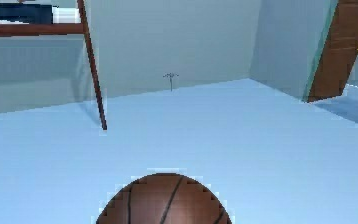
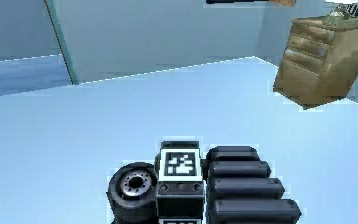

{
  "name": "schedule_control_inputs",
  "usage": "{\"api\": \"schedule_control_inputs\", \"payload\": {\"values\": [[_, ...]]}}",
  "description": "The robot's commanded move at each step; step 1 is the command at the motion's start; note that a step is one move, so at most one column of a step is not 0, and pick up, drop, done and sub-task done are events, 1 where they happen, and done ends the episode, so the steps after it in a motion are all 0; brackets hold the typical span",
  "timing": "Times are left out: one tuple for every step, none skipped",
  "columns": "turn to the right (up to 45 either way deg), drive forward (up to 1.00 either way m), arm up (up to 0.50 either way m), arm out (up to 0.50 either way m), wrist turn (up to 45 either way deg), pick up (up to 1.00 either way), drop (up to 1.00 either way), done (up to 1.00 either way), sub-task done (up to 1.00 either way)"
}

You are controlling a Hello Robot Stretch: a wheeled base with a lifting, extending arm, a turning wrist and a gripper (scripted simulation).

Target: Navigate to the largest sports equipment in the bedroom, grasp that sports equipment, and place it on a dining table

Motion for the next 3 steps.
{"api": "schedule_control_inputs", "payload": {"values": [[45.0,0.0,0.0,0.0,0.0,0.0,0.0,0.0,0.0],[21.0,0.0,0.0,0.0,0.0,0.0,0.0,0.0,0.0],[-45.0,0.0,0.0,0.0,0.0,0.0,0.0,0.0,0.0]]}}
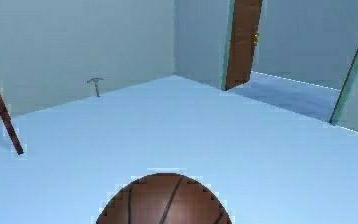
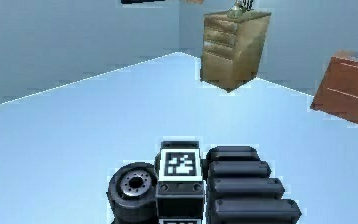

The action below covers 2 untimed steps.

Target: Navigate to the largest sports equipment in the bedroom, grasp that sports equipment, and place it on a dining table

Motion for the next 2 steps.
{"api": "schedule_control_inputs", "payload": {"values": [[-45.0,0.0,0.0,0.0,0.0,0.0,0.0,0.0,0.0],[-24.0,0.0,0.0,0.0,0.0,0.0,0.0,0.0,0.0]]}}
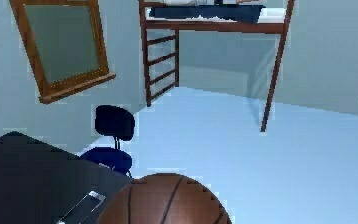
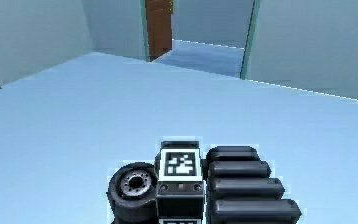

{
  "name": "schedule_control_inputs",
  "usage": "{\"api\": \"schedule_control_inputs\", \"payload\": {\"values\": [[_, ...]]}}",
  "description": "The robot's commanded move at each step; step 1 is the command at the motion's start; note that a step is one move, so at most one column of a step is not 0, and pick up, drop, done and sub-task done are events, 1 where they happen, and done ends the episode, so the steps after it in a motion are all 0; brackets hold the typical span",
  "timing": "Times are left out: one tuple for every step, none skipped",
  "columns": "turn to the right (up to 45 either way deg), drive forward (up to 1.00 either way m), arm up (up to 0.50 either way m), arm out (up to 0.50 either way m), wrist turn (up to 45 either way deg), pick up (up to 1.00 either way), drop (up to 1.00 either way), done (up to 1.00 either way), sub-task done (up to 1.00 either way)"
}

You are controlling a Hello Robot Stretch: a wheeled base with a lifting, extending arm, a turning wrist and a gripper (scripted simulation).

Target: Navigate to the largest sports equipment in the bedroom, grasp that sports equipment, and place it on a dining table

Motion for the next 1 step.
{"api": "schedule_control_inputs", "payload": {"values": [[45.0,0.0,0.0,0.0,0.0,0.0,0.0,0.0,0.0]]}}
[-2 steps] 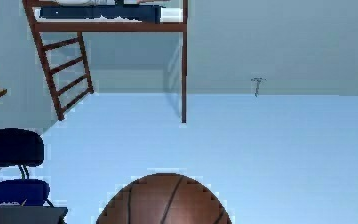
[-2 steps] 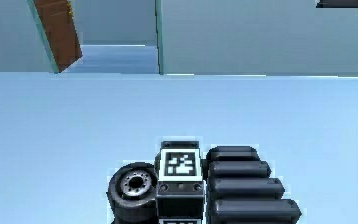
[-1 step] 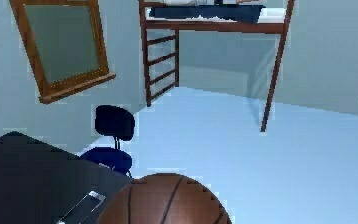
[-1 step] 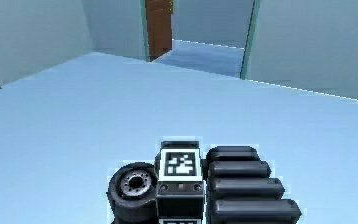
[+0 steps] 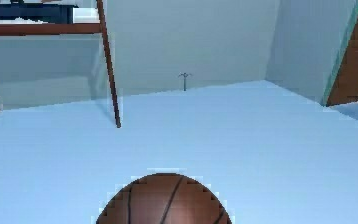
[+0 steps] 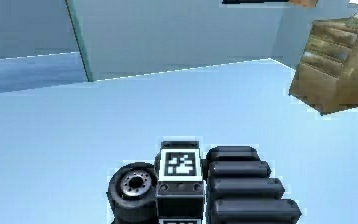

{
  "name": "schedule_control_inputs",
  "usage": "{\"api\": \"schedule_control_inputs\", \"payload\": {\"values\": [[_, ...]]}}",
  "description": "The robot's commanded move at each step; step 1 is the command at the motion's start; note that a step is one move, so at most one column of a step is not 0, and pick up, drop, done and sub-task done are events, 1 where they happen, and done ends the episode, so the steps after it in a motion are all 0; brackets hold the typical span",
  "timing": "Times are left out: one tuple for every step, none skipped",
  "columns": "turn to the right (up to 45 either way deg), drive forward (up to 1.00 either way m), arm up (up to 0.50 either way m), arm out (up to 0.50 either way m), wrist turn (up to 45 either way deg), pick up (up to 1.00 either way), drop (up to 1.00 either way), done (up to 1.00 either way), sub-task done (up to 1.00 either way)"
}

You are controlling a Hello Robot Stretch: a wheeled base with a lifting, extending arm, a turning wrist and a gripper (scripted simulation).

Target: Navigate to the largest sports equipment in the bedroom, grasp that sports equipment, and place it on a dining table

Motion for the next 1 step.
{"api": "schedule_control_inputs", "payload": {"values": [[45.0,0.0,0.0,0.0,0.0,0.0,0.0,0.0,0.0]]}}
